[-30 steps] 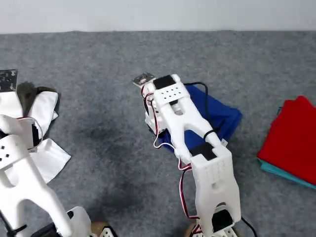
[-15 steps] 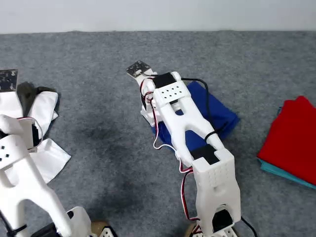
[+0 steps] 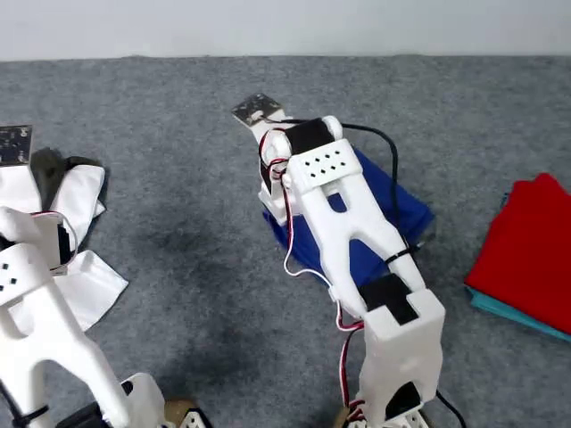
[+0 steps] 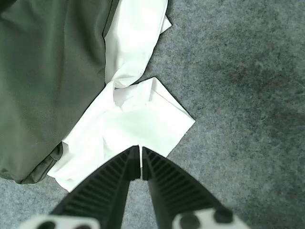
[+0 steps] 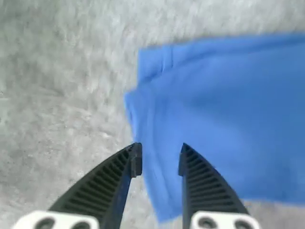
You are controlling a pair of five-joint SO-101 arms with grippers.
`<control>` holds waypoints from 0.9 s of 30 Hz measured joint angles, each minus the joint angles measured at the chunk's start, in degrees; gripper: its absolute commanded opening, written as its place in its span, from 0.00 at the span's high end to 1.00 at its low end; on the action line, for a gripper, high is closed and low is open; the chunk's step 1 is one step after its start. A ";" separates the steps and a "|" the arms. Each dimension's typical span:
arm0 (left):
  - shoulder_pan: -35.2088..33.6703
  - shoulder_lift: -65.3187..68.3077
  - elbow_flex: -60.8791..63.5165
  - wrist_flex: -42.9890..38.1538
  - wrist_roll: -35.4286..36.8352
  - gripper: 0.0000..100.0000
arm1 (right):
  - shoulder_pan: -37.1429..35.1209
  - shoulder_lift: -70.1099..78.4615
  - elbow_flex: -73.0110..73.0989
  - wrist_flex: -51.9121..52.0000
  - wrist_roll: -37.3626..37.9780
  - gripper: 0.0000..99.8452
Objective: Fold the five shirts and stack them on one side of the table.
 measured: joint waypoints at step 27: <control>0.00 0.00 0.00 0.00 0.00 0.98 | -5.01 19.87 -3.16 -22.42 -13.45 0.88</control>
